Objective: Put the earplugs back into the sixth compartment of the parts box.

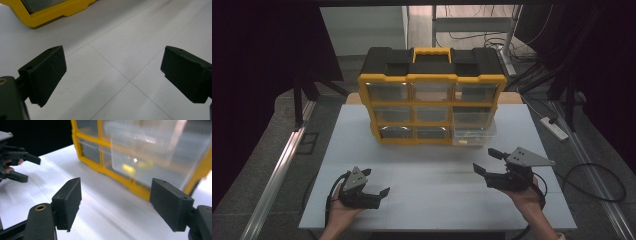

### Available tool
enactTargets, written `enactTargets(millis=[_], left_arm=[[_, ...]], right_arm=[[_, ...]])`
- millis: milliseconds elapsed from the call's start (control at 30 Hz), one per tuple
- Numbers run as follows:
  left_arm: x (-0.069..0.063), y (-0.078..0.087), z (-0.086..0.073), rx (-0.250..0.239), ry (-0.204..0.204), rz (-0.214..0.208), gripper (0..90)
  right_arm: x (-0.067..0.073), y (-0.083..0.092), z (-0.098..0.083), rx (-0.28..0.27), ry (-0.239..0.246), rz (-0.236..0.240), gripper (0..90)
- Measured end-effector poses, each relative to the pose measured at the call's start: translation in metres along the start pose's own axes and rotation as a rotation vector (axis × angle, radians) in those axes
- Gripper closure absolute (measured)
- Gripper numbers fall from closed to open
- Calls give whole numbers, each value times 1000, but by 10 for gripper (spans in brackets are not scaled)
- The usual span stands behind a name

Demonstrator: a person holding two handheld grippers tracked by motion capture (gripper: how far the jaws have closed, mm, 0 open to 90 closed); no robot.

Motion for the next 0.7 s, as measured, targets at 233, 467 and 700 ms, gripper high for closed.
enactTargets(millis=[233,467,700], left_arm=[[-1,0,0,1,-4,1,60],[-1,0,0,0,-14,2,60],[0,0,0,-2,-16,4,60]], right_arm=[[-18,7,-32,33,-18,-48,245],[-40,9,-68,92,-67,-91,240],[-49,8,-82,114,-70,-100,236]])
Point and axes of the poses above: each handheld gripper's, and its own axes: y roughly backward along the jaws, z roughly out of its top, x roughly to its left, the point moved 8 cm from there along -y, roughly forward along the jaws, and after that the axes turned 6 degrees about -y, right-handed, at the moved point
